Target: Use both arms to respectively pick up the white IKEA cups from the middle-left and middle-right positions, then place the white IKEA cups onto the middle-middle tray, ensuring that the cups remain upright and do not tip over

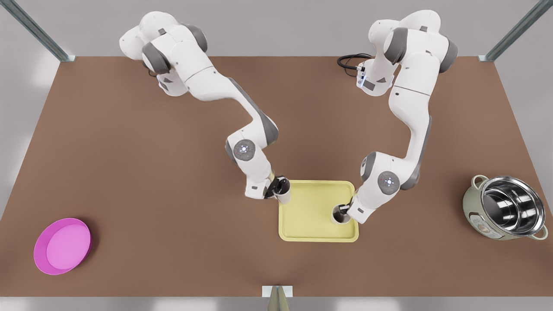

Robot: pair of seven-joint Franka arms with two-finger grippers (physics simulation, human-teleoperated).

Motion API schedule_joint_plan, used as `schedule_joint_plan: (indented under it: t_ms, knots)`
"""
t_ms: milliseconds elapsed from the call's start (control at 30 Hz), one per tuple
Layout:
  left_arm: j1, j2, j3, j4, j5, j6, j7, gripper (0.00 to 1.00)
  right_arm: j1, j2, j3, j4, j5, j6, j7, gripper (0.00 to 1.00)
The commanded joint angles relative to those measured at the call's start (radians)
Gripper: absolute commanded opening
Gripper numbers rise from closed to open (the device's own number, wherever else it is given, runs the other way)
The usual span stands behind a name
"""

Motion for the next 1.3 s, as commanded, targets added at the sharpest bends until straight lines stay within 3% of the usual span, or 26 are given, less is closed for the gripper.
schedule_joint_plan:
  t_ms: [0,67,100,133,167,233,333,400,433,467,533,967,1100,1267]
  knots:
    - [0.0,0.003,0.0,0.0,0.0,0.016,-0.091,0.34,0.012,0.067,-0.003,0.114,0.0,-0.077,0.7,0.21]
    - [0.0,0.003,0.0,0.002,0.0,0.016,-0.091,0.41,0.014,0.104,-0.004,0.157,-0.002,-0.079,0.712,0.21]
    - [0.0,0.002,0.0,0.002,0.0,0.015,-0.09,0.5,0.014,0.121,-0.006,0.176,-0.002,-0.077,0.711,0.21]
    - [0.0,-0.001,-0.002,0.002,0.0,0.012,-0.091,0.82,0.014,0.141,-0.006,0.189,-0.002,-0.076,0.711,0.21]
    - [-0.002,-0.017,-0.002,0.002,-0.001,-0.004,-0.088,1.0,0.014,0.177,0.0,0.232,-0.002,-0.076,0.711,0.21]
    - [0.003,-0.089,-0.002,0.01,-0.003,-0.143,-0.155,1.0,0.012,0.203,0.0,0.255,-0.002,-0.063,0.711,0.21]
    - [0.083,-0.317,0.006,0.103,0.002,-0.714,-0.154,1.0,0.014,0.211,0.003,0.254,0.0,-0.059,0.711,0.21]
    - [0.132,-0.36,0.007,0.246,0.094,-1.036,0.142,1.0,0.017,0.211,0.005,0.237,0.003,-0.06,0.711,0.21]
    - [0.141,-0.36,0.009,0.304,0.16,-1.11,0.317,1.0,0.02,0.211,0.005,0.229,0.003,-0.06,0.711,0.5]
    - [0.14,-0.36,0.01,0.346,0.193,-1.166,0.397,1.0,0.024,0.211,0.002,0.222,-0.005,-0.057,0.703,1.0]
    - [0.152,-0.433,0.009,0.3,0.193,-1.17,0.407,1.0,0.026,0.211,0.002,0.222,-0.008,-0.057,0.698,1.0]
    - [0.198,-0.388,0.004,0.29,0.095,-1.222,0.421,1.0,0.017,0.16,-0.001,0.199,-0.005,-0.082,0.684,1.0]
    - [0.198,-0.38,0.004,0.29,0.095,-1.216,0.421,1.0,-0.063,0.053,-0.006,0.143,-0.005,-0.212,0.646,1.0]
    - [0.202,-0.379,0.004,0.29,0.089,-1.216,0.421,1.0,-0.259,-0.036,-0.009,0.067,-0.089,-0.548,0.27,1.0]
